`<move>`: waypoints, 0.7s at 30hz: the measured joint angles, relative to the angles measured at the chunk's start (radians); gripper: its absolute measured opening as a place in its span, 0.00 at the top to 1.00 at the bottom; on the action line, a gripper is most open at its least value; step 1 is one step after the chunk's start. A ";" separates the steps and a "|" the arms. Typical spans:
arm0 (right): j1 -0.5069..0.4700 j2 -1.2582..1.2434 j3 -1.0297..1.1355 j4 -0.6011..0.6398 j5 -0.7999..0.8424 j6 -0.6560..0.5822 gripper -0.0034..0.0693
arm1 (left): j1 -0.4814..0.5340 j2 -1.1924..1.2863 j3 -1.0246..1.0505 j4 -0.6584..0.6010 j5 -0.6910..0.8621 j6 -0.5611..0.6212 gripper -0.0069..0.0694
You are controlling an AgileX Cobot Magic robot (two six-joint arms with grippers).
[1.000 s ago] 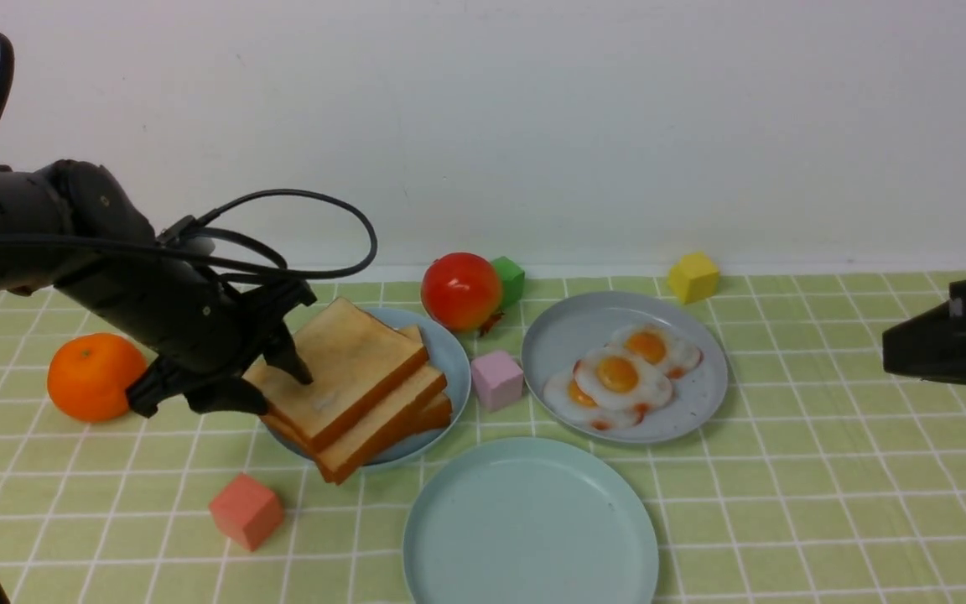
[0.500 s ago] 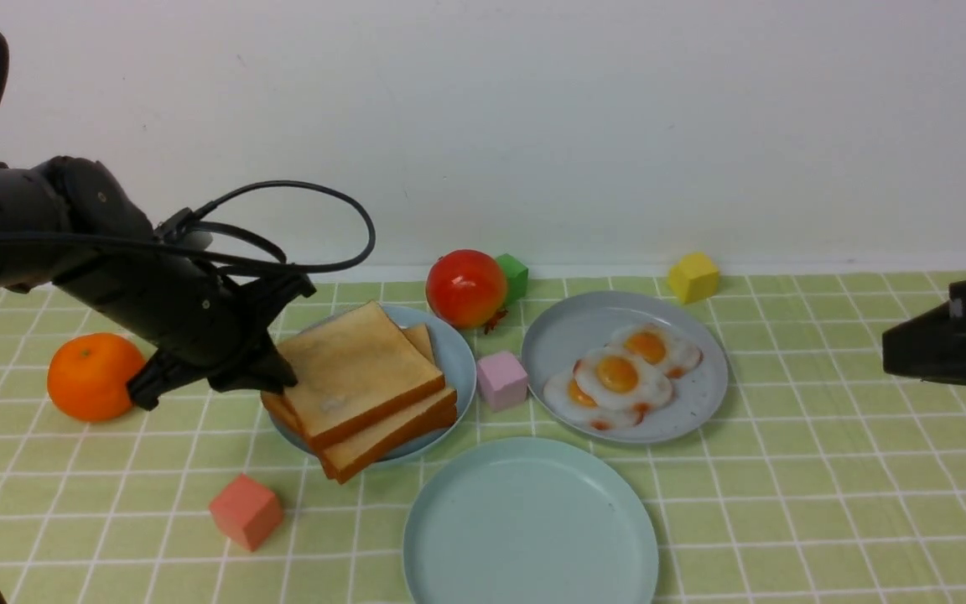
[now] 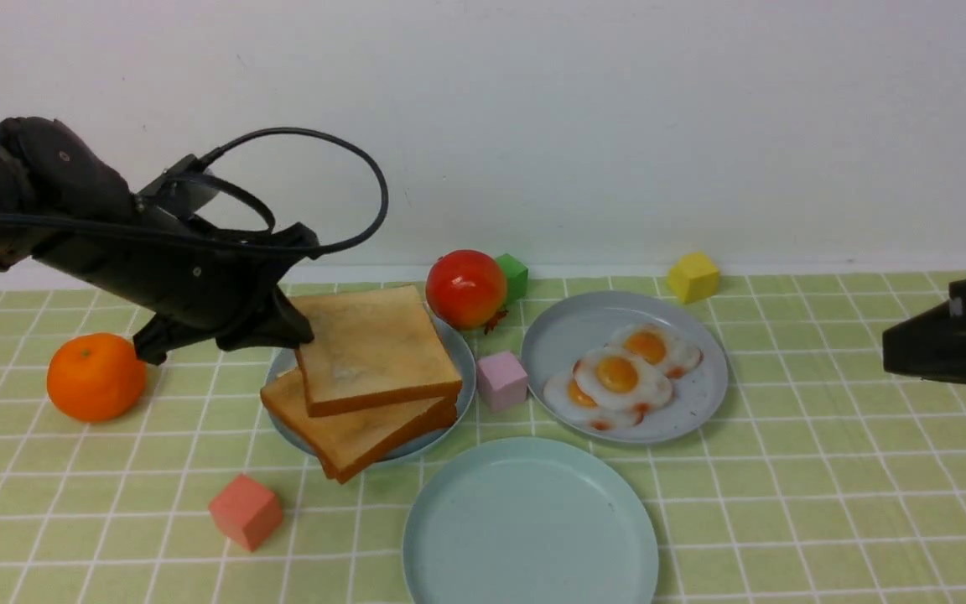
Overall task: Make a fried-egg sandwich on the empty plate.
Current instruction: Use the left arm to put a slice of bread into the empty plate in the middle
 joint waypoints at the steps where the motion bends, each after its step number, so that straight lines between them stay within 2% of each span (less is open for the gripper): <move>1: 0.000 0.000 0.000 0.000 0.000 0.000 0.62 | 0.000 0.000 0.001 -0.009 0.001 0.000 0.93; 2: 0.000 0.000 0.000 -0.001 -0.007 0.000 0.62 | 0.000 0.000 0.001 -0.077 0.008 0.090 0.93; 7: 0.000 0.000 0.000 -0.001 -0.017 0.000 0.62 | -0.008 0.000 0.010 -0.255 0.113 0.349 0.93; 9: 0.000 0.000 0.000 -0.001 -0.017 0.000 0.62 | -0.031 0.000 0.034 -0.292 0.149 0.396 0.93; 12: 0.000 0.000 0.000 -0.001 -0.018 0.000 0.62 | -0.072 0.000 0.087 -0.324 0.156 0.413 0.93; 15: 0.000 0.000 0.000 -0.006 -0.020 0.000 0.62 | -0.174 0.004 0.193 -0.365 0.084 0.416 0.93; 16: 0.000 0.000 0.000 -0.006 -0.020 0.000 0.62 | -0.179 0.005 0.197 -0.367 0.078 0.415 0.93; 21: 0.000 0.005 0.000 -0.006 -0.026 0.000 0.62 | -0.261 0.041 0.238 -0.368 -0.069 0.339 0.88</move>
